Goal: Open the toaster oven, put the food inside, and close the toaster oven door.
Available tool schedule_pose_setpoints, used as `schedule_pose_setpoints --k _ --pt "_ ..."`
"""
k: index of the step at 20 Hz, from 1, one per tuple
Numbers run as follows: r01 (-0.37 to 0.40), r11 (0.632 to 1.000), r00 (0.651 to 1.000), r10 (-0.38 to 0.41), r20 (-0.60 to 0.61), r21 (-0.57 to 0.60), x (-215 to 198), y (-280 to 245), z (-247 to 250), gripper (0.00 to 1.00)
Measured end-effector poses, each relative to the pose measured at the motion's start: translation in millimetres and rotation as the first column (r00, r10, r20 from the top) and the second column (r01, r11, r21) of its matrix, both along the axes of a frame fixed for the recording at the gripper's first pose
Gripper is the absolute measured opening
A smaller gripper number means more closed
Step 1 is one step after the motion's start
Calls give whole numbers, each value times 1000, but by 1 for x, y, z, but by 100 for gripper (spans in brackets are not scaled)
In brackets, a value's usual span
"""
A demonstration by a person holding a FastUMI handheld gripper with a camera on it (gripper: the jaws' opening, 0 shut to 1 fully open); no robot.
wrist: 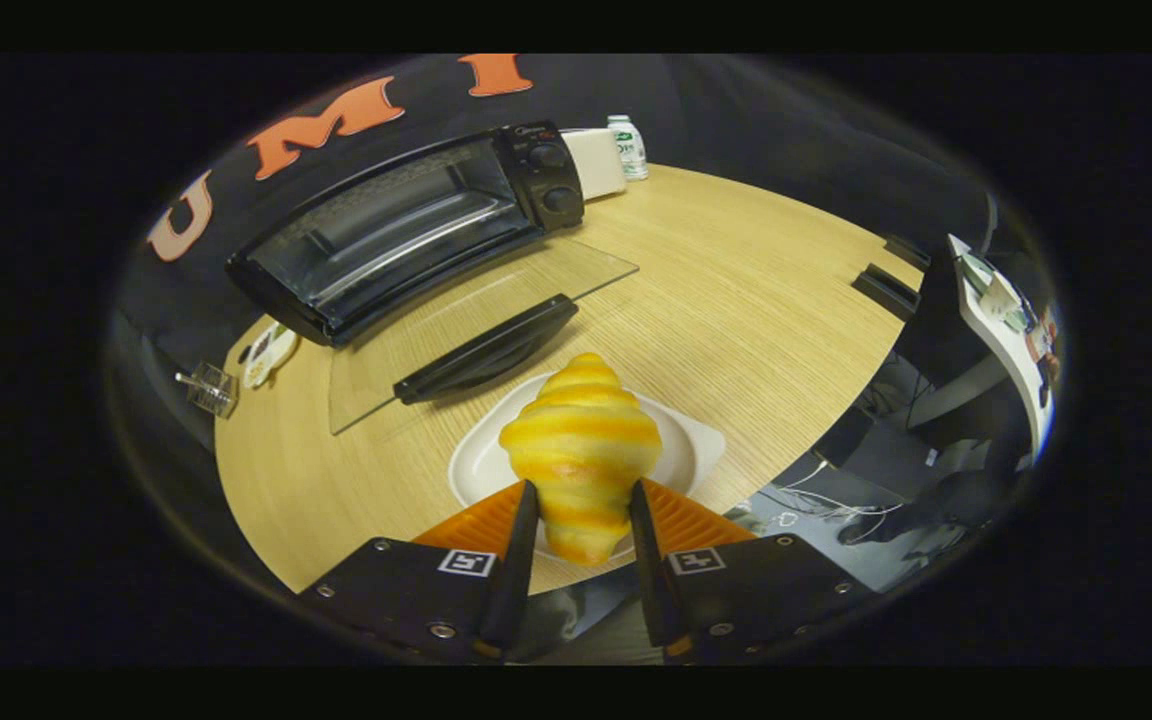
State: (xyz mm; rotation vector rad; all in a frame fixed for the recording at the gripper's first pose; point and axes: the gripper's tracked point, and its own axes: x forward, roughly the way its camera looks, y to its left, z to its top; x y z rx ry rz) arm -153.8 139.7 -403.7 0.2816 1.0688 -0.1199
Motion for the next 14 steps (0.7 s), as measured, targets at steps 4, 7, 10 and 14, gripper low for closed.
schedule_pose_setpoints --k 4,7,10,14 --pt "22 995 998 -28 54 100 10 -4 23 48" --pt "32 981 992 -54 111 193 23 -7 46 48" --pt "10 963 980 -62 186 270 43 -8 74 48" --pt "-31 931 964 -68 259 363 66 1 99 48"
